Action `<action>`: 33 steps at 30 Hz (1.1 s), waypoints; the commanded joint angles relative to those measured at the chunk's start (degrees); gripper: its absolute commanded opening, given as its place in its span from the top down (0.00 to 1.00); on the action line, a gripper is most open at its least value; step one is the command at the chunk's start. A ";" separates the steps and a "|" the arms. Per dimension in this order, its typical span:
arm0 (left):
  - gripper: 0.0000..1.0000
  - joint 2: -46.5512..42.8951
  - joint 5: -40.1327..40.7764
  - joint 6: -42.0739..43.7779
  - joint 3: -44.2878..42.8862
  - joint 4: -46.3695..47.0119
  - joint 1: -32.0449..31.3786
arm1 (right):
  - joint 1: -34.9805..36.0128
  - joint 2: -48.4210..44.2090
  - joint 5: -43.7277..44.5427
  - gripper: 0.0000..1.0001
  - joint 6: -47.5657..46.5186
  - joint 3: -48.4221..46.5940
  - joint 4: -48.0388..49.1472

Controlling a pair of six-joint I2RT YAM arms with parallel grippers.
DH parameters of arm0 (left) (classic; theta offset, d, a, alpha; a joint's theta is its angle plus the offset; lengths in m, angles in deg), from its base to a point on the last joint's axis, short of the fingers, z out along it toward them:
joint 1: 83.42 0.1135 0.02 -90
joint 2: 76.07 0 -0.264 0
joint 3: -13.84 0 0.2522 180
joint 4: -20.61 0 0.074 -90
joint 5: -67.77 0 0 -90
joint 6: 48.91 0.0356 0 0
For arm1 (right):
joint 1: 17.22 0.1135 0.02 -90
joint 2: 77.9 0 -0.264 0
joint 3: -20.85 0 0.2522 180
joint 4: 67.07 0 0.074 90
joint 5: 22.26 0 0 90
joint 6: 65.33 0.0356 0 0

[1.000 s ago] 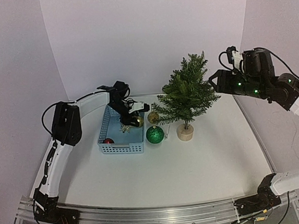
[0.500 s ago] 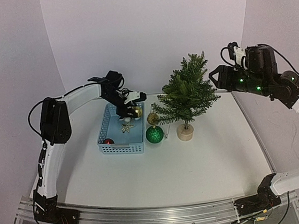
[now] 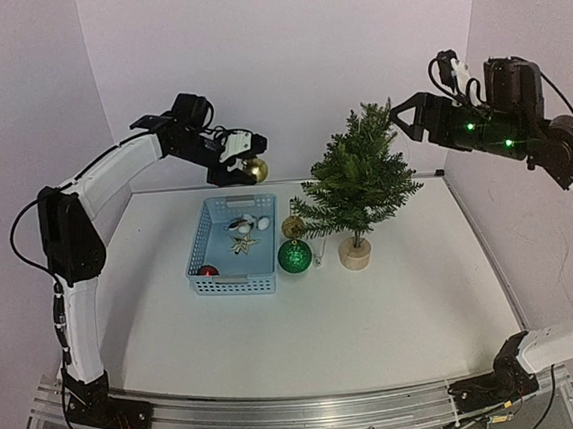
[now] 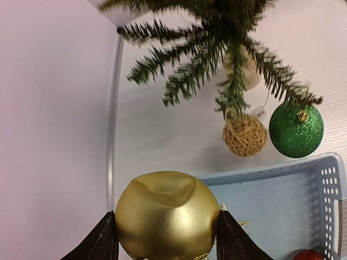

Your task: Decorate the small christmas tree

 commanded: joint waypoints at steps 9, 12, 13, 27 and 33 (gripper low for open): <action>0.64 -12.24 -12.60 6.17 -14.08 2.29 -5.51 | -0.15 21.44 -32.23 0.06 1.95 -25.38 6.18; 0.65 -12.37 -13.09 4.84 -16.86 2.97 -8.18 | -0.10 24.21 -39.96 0.06 3.81 -26.05 11.38; 0.65 -12.40 -13.43 4.35 -17.50 3.06 -8.81 | -0.07 24.68 -41.62 0.06 4.58 -25.48 13.44; 0.68 -11.77 -17.75 0.62 -19.76 5.82 -11.08 | 0.54 28.15 -48.92 0.06 14.22 -19.56 32.07; 0.68 -11.61 -18.58 -0.79 -19.93 6.79 -11.56 | 0.64 30.94 -51.04 0.16 15.84 -22.32 33.67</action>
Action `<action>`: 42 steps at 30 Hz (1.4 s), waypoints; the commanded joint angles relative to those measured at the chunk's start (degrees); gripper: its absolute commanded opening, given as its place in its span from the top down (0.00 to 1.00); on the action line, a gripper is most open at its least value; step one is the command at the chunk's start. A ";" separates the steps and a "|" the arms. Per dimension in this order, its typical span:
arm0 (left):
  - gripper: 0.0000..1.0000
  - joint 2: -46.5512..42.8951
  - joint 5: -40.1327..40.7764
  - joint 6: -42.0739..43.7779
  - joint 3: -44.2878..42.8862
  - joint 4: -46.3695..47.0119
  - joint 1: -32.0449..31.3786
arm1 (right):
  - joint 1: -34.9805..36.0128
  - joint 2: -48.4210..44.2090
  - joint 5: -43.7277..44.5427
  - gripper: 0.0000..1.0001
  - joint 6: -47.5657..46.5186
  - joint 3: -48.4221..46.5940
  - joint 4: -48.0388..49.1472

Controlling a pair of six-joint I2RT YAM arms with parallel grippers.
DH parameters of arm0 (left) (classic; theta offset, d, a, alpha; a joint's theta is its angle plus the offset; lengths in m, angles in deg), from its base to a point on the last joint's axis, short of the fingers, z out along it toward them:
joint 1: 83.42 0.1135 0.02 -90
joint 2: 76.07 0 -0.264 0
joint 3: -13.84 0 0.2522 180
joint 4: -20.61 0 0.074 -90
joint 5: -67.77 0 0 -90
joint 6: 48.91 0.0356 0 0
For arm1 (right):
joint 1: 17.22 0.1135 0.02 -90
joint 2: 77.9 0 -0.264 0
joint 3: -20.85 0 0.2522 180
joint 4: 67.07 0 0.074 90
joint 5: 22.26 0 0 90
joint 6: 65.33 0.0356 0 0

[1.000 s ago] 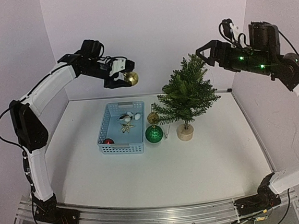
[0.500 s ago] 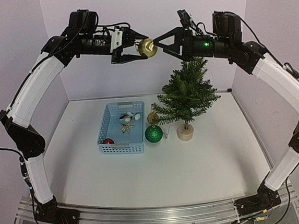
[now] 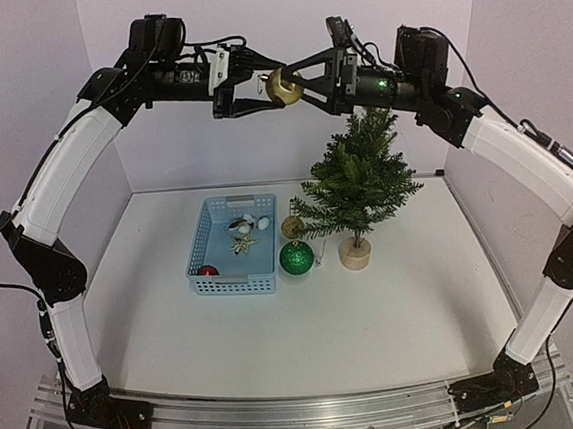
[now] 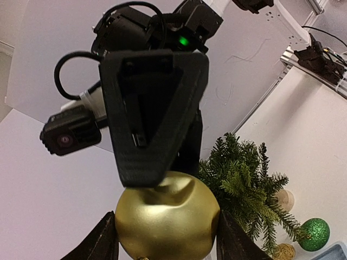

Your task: Decorate the small christmas tree

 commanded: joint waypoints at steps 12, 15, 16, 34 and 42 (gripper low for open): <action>0.69 -0.92 -2.49 -2.17 -2.01 2.44 -0.49 | 0.45 2.32 -4.95 0.47 3.88 -1.67 8.43; 0.69 -0.85 -2.32 -2.32 -1.96 2.70 -0.50 | 0.45 2.51 -5.61 0.60 4.09 -1.74 8.63; 0.69 -0.82 -2.22 -2.36 -1.92 2.67 -0.50 | 0.46 2.45 -5.67 0.63 4.07 -1.61 8.66; 0.16 -1.09 2.52 -1.92 -1.63 0.45 -0.44 | -0.49 -1.44 -3.30 0.67 2.76 3.47 8.54; 0.00 -1.93 3.87 -2.03 -2.94 -4.88 -0.25 | -4.35 -8.90 0.12 0.67 2.28 10.72 7.20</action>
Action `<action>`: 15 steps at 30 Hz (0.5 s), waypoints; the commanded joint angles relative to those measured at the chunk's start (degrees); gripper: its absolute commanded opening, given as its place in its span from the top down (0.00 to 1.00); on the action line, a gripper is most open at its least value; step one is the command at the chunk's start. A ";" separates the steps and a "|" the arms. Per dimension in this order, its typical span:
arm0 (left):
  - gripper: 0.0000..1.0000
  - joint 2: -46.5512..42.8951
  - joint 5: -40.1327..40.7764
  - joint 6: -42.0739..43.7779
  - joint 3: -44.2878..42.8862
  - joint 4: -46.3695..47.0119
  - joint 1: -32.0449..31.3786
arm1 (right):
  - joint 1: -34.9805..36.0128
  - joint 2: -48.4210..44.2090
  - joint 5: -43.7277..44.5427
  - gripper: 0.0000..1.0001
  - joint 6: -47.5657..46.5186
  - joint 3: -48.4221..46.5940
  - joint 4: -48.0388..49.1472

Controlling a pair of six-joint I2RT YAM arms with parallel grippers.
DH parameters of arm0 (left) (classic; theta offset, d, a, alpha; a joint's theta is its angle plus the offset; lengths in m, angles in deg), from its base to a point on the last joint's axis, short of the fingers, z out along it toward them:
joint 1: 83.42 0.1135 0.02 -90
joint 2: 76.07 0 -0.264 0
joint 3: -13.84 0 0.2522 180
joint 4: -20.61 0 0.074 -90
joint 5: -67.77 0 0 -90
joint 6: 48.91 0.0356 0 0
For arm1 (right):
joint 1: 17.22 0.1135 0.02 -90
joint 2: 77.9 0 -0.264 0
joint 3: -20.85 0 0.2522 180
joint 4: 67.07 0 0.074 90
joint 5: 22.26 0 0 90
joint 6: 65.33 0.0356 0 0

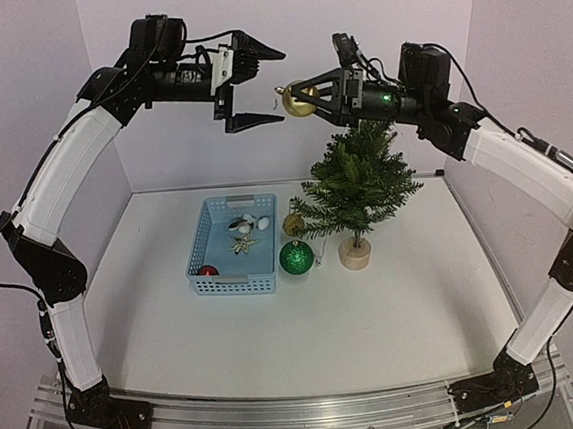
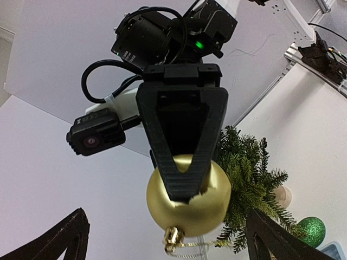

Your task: Decorate the small christmas tree

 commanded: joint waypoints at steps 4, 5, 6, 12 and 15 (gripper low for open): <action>0.00 -2.40 0.61 -0.11 -3.03 -7.06 0.05 | -4.18 -11.28 7.33 0.67 -5.36 2.51 -9.77; 0.00 -2.44 0.79 -0.26 -2.98 -7.74 0.10 | -4.21 -11.88 9.39 0.67 -7.37 0.92 -16.06; 0.00 -2.62 1.12 -0.76 -2.80 -7.91 0.10 | -4.19 -12.73 11.58 0.67 -9.56 0.05 -20.09; 0.00 -3.34 3.96 -5.26 -0.02 -6.95 0.30 | -4.31 -21.39 25.21 0.67 -14.72 3.23 -33.17; 0.01 -3.74 6.78 -8.53 2.41 -4.93 0.31 | -4.38 -24.84 32.85 0.68 -15.61 4.82 -41.05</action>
